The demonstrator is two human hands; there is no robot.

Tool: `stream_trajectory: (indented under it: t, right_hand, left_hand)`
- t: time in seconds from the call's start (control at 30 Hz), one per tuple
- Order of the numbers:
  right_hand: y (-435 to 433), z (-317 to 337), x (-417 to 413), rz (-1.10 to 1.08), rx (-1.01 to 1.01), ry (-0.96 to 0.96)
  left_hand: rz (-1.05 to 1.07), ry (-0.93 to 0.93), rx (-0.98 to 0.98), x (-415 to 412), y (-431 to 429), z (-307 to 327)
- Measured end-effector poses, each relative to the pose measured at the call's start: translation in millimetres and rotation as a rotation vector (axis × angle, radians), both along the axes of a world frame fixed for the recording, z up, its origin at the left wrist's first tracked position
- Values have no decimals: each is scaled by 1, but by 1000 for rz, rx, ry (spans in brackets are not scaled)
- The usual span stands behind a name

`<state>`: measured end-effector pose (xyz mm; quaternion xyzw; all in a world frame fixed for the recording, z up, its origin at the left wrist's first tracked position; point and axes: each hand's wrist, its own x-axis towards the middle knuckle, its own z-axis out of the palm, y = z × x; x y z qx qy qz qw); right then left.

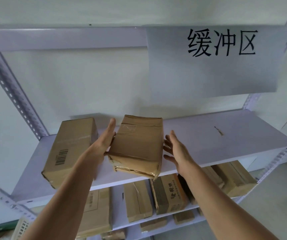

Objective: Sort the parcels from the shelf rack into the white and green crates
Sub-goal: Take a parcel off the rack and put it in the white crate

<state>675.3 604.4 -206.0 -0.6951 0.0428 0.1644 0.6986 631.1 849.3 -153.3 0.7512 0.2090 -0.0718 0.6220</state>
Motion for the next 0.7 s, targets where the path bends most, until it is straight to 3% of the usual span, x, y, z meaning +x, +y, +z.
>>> stream_trajectory:
  t: [0.23, 0.47, 0.7]
  right_hand:
    - [5, 5, 18, 30, 41, -33]
    - [-3, 29, 39, 17, 177, -163]
    - [-14, 31, 43, 31, 264, -330]
  left_hand:
    - [53, -45, -84, 5, -3, -17]
    - [225, -268, -237, -4, -14, -21]
    - [202, -359, -308, -19, -42, -23]
